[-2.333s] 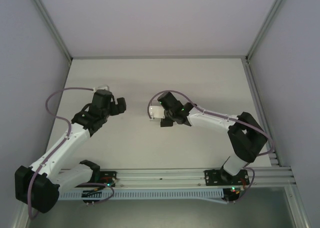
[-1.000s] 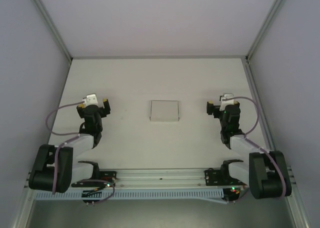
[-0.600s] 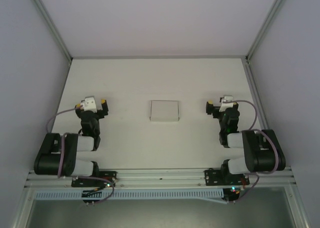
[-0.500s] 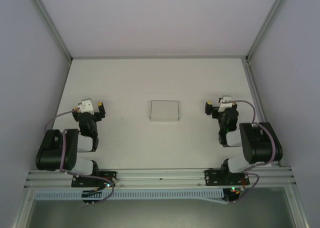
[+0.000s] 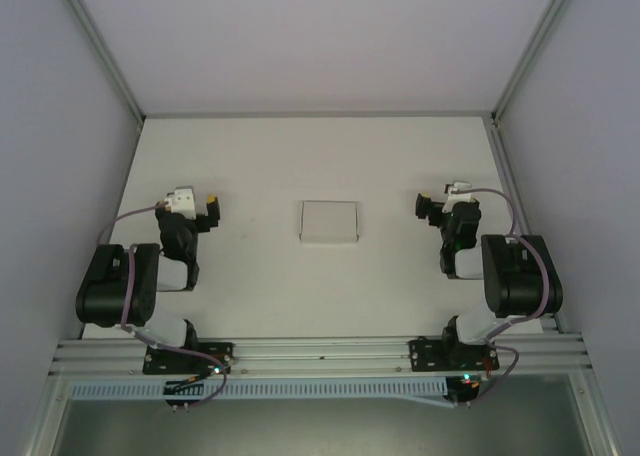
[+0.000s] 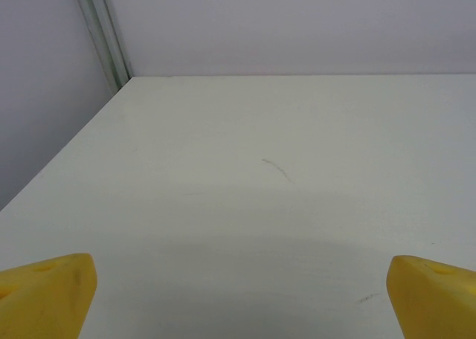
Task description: Assemble paper box
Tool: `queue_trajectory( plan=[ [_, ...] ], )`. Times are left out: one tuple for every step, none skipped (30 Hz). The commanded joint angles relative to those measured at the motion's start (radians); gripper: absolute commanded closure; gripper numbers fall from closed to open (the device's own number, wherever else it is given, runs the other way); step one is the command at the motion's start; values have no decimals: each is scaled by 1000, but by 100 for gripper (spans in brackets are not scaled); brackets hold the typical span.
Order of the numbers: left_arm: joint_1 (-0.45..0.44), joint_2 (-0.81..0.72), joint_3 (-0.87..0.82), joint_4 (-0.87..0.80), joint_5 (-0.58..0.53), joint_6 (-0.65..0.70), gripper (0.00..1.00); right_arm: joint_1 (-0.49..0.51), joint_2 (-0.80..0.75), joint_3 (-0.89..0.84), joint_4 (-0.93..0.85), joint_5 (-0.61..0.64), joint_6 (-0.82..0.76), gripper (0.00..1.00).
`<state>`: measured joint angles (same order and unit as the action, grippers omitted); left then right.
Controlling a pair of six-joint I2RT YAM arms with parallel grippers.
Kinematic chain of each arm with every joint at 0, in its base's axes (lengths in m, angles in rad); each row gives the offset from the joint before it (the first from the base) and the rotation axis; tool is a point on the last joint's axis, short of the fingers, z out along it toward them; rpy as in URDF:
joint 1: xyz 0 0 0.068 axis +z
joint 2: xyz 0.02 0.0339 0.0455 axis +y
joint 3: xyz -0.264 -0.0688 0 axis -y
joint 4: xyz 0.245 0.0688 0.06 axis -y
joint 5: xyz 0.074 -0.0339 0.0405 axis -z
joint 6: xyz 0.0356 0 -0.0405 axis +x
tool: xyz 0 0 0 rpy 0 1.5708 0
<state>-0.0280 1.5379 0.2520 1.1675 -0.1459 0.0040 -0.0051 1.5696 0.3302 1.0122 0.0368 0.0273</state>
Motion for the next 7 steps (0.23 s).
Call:
queue_trajectory(
  plan=[
    [3,5,7,26,12,21,0,-2,-3,1,18,-2,11,0],
    [3,4,7,26,13,21,0,-2,-6,3,13,0,13,0],
    [2,4,7,26,12,22,0,-2,-7,6,3,2,14,0],
    [3,5,7,26,13,22,0,-2,-8,8,-2,0,13,0],
    [2,5,7,26,13,20,0,-1,-9,8,-3,0,13,0],
    [2,4,7,26,12,21,0,-1,-11,4,1,-1,13,0],
    [2,5,7,26,12,22,0,-1,-8,6,2,1,15,0]
  ],
)
